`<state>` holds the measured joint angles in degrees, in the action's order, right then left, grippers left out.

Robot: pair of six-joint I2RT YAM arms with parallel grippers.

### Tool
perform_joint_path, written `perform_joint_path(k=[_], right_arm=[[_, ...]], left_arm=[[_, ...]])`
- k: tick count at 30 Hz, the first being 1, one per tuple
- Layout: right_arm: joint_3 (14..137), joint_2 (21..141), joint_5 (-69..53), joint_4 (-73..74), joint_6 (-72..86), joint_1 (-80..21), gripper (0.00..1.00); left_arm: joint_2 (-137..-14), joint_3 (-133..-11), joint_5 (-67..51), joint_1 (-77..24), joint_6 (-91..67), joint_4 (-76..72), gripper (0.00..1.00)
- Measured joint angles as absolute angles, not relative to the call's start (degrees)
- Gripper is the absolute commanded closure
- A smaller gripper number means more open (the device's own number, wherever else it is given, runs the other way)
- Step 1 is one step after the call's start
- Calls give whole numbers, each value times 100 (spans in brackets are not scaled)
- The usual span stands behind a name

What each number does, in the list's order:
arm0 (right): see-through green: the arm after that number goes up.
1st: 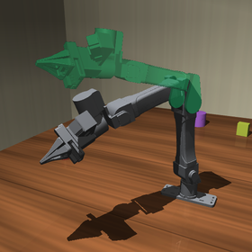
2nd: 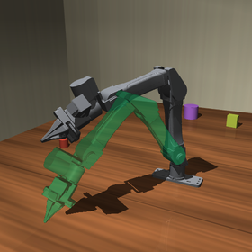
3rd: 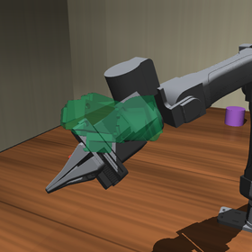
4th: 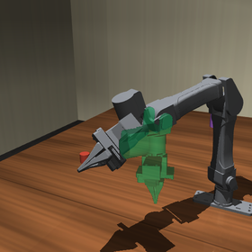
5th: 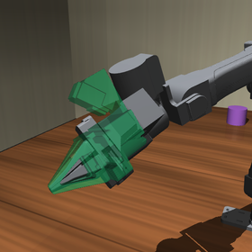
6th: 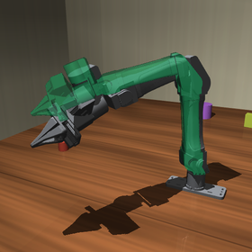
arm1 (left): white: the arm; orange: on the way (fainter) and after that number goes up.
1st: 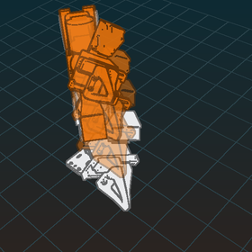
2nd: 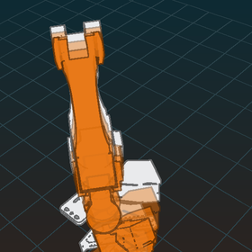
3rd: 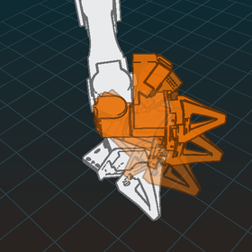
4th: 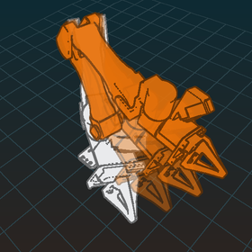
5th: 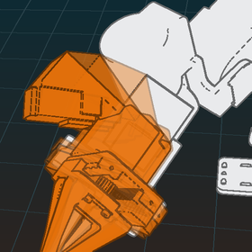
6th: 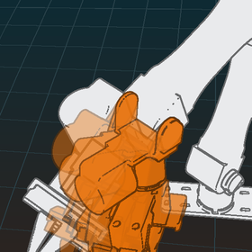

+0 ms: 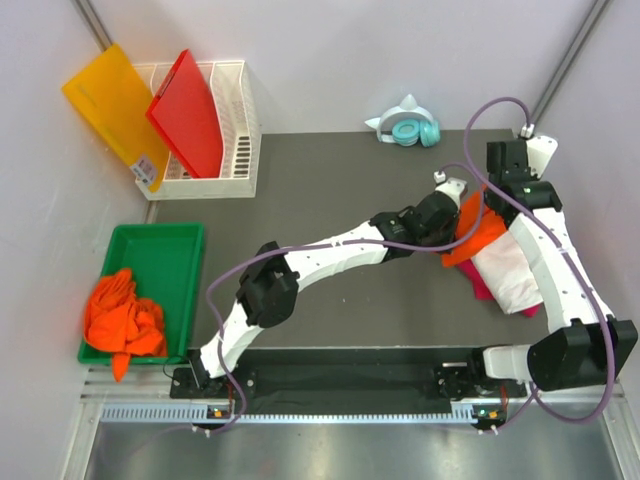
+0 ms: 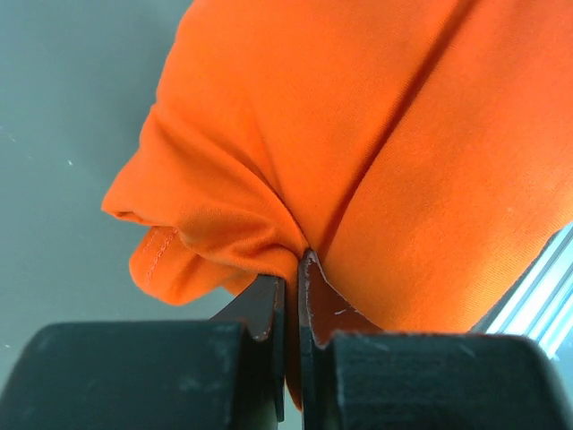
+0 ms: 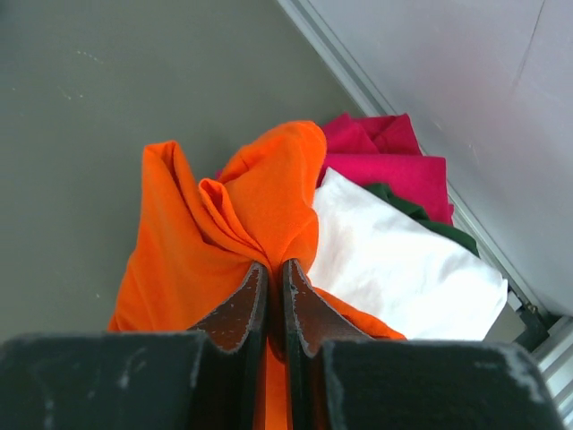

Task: Fold and stack the t-shirts
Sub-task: Put the neatly folded tshirt into the corner of the board with both arms

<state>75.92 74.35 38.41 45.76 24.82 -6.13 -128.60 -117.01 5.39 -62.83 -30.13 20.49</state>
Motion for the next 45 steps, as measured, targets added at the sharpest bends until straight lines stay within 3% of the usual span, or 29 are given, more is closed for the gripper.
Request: perform_joint_path(k=[13,24,27,28,32,35,45], right_arm=[[7367,7548,3741,4121,2318,-379,100],[6632,7391,3844,4119,2615,73,100],[6287,7207,3841,4165,2738,191,100],[6182,7153,3835,4165,2779,224,100],[6029,7046,3946,4130,2877,344,100],[6029,7030,4016,4062,2915,392,100],[6031,7030,4064,4021,3026,521,100]], left_arm=[[-12814,-11699,489,-6132,-3015,1962,100],[-13113,-11692,-493,-6125,-3186,1769,100],[-13166,-11585,-751,-6128,-3232,1726,69],[-13166,-11526,-827,-6128,-3249,1697,54],[-13161,-11185,-996,-6136,-3277,1804,31],[-13128,-10774,-961,-6154,-3282,1935,26],[-12084,-9164,-617,-6158,-3306,2088,26]])
